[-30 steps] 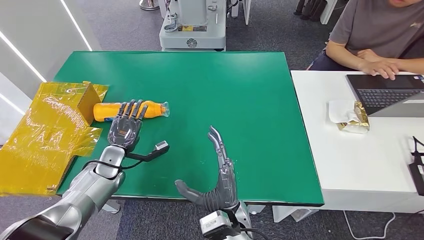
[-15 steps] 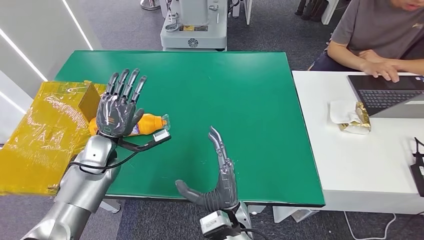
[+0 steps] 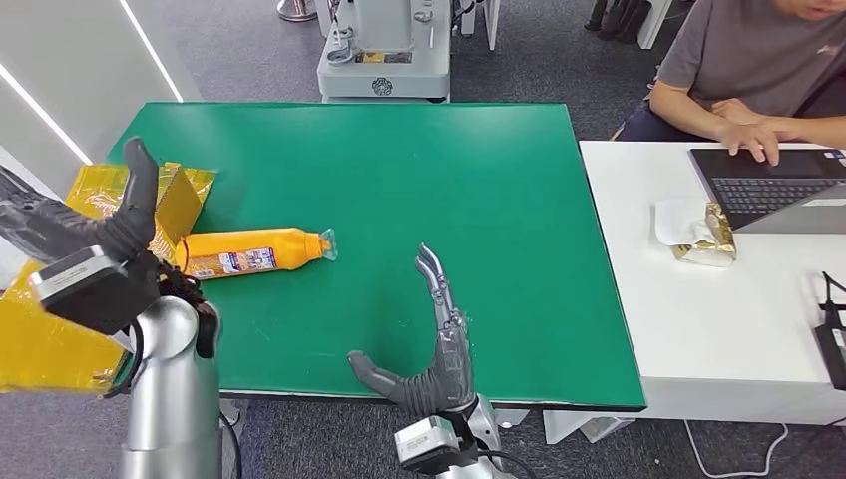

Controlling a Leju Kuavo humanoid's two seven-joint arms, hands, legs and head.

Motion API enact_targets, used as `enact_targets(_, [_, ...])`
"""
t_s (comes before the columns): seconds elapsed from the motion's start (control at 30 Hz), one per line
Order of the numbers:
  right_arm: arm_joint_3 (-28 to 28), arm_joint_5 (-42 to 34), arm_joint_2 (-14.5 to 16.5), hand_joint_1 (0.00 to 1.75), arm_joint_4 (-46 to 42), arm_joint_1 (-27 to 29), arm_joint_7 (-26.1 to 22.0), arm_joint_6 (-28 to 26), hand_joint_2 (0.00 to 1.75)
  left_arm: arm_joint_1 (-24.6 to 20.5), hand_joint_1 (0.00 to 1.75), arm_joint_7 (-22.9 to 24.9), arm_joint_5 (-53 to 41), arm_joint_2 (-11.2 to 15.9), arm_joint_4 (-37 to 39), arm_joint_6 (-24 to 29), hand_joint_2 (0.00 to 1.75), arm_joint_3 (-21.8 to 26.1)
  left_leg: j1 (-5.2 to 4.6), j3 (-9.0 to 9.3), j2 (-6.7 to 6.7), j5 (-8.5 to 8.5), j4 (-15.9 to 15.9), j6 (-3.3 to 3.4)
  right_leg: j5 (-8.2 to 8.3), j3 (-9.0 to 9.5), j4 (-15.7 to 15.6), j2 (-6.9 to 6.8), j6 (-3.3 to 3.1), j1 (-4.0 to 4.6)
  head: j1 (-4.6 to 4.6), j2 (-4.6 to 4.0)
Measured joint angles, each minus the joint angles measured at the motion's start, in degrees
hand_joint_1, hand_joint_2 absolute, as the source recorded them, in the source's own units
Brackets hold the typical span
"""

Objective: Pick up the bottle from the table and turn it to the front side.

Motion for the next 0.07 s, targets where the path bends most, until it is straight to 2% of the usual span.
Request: enact_targets(0.07, [-0.47,0.58,0.16,0.0,-0.03,0.06,0.0,-0.01,1.75,1.58,0.0,0.05,7.05,-0.67,-1.16,-0.45,1.75,-2.18,0.0,-0.01,-0.01,0.0,0.0,0.0,-0.01,0.0,-0.01,-0.01,0.01,0.0,0.0,0.0])
